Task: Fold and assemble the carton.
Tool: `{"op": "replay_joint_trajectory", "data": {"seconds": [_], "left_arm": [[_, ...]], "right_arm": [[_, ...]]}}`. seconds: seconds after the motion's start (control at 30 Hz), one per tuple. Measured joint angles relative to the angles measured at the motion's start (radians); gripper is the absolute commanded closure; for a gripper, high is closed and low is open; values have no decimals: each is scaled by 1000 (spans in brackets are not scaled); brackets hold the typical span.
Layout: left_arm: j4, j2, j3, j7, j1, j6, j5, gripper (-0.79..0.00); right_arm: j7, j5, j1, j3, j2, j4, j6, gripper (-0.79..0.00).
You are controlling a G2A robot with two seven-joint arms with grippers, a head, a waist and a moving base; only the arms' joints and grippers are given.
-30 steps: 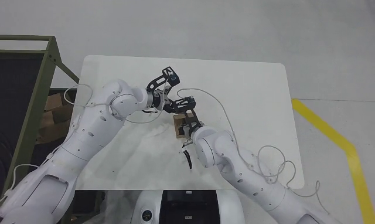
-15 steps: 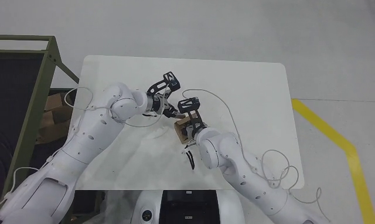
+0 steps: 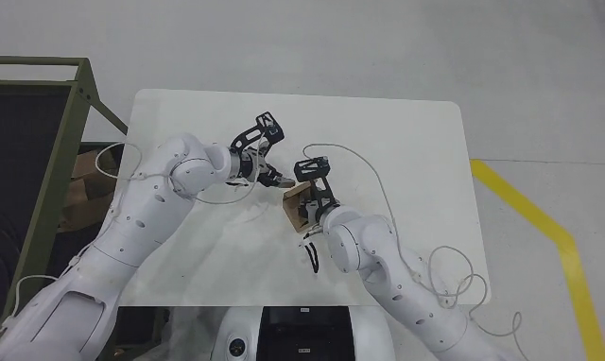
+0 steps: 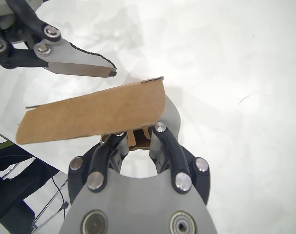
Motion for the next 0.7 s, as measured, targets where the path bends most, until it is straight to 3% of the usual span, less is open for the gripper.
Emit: {"op": "replay_joint_trajectory", "data": {"seconds": [0.37,0.53,0.7], "left_arm": [[-107,65,-155,-35,136,-261,34,-785],[-155,76,-169,-42,182,-250,44,-785],[-157,66,-129,-4,171,-198,56,-785]], "right_arm": [[-3,11,5,11,-11,21,-21,-154],[-1,13,11,13,-17,28,-27,-157],[2,11,13,16,-21,32,-29,-160]]}}
